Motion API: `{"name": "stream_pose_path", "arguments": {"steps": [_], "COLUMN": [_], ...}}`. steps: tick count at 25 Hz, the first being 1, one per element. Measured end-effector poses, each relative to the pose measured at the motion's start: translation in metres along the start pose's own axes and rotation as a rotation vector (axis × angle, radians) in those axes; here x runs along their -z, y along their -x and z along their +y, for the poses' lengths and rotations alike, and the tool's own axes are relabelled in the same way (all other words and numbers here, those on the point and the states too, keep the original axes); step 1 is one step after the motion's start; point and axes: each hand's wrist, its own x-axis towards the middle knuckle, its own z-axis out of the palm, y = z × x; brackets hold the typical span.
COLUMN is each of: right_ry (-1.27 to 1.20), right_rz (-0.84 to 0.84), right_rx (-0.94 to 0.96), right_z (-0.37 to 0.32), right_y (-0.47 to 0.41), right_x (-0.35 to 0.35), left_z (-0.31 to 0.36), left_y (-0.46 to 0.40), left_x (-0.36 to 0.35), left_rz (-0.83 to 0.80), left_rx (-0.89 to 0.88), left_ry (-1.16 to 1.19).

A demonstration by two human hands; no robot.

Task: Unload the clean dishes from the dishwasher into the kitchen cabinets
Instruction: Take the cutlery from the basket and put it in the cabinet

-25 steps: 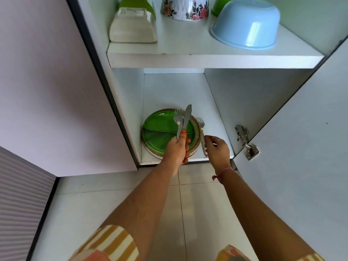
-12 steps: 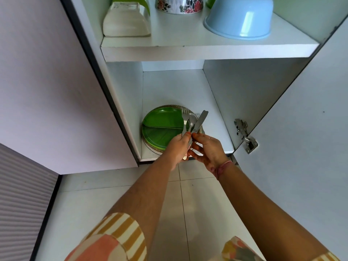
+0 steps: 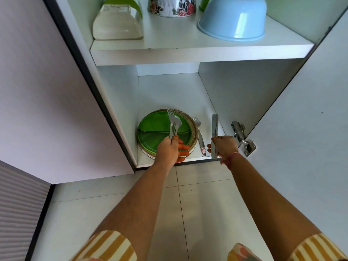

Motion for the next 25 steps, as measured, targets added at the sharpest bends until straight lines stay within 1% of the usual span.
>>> {"name": "stream_pose_path", "arguments": {"steps": [2,3,4,5,9,12,17,23,25], "right_ry": [0.335,0.466,0.552,0.587,0.487,0.390,0.322,0.424,0.447], "right_rz": [0.057,0.080,0.100,0.109,0.118,0.129,0.196,0.180,0.184], "right_rx": [0.077,0.107,0.126,0.132,0.100,0.129,0.151,0.224,0.244], "right_z": [0.004,0.005,0.004,0.003,0.002,0.005,0.012,0.015,0.016], "right_y": [-0.015,-0.018,-0.020,-0.021,-0.022,-0.023,-0.025,-0.023,-0.021], "right_x": [-0.003,-0.004,-0.006,-0.006,-0.010,-0.014,-0.011,-0.015,-0.016], "left_z": [-0.002,-0.002,-0.002,-0.003,-0.007,-0.008,-0.007,-0.007,-0.007], "left_y": [-0.004,-0.004,-0.005,-0.005,-0.008,-0.009,-0.010,-0.007,-0.006], "left_x": [0.001,0.001,0.001,0.000,0.002,0.004,0.006,0.014,0.017], "left_rz": [0.006,0.005,0.004,0.004,0.004,0.013,0.012,0.025,0.009], "left_rx": [-0.013,-0.016,-0.018,-0.019,-0.014,-0.012,0.003,-0.038,-0.035], "left_ry": [0.021,0.034,0.043,0.044,0.023,0.016,0.055,0.039,0.065]}}
